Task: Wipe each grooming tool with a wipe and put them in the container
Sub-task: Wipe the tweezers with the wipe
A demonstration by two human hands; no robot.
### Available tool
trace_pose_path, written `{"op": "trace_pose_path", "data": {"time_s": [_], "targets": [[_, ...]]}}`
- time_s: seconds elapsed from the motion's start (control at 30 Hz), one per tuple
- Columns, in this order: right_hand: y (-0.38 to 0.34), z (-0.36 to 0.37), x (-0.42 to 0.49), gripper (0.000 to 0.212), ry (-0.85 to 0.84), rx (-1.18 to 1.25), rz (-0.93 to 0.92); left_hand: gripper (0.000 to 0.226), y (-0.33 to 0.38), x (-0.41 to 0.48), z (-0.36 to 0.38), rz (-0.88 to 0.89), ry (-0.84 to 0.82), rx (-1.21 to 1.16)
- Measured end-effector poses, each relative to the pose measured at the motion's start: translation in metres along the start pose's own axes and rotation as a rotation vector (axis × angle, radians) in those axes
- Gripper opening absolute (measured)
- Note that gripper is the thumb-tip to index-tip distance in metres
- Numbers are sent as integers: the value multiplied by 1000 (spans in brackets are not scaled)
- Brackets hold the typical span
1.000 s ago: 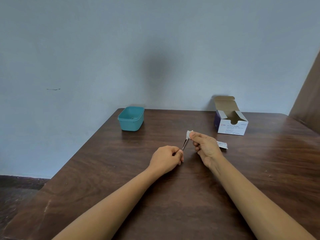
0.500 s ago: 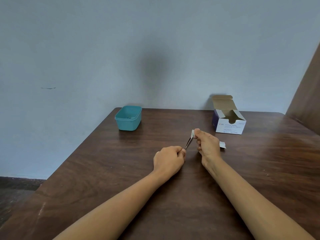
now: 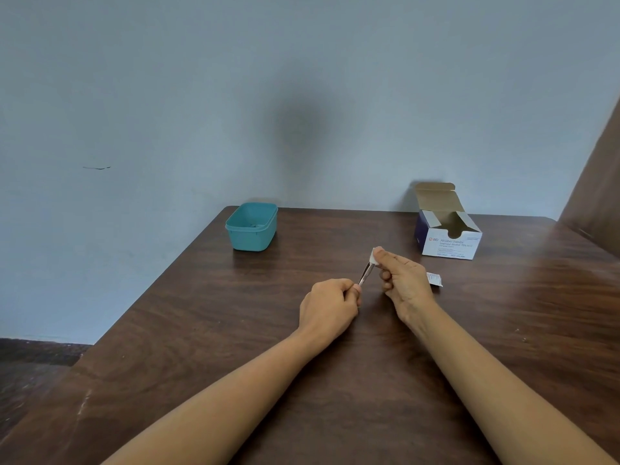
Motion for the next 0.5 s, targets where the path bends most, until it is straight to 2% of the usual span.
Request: {"op": "trace_pose_path", "data": {"time_s": [0.27, 0.5], "targets": [[2, 1, 0, 9, 40, -43, -25, 30, -2, 2, 0, 16, 0, -38], [2, 3, -3, 12, 10, -34, -24, 30, 1, 0, -2, 31, 8, -64]]}}
Point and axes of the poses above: each hand's wrist, its own x-axis towards the middle knuckle, its own z-axis out of the palm, y = z × x, the point moved 2 cm from there along x, towards the middle knuckle, and after that the axes turned 3 degrees about -y, right-handed, at the moved point
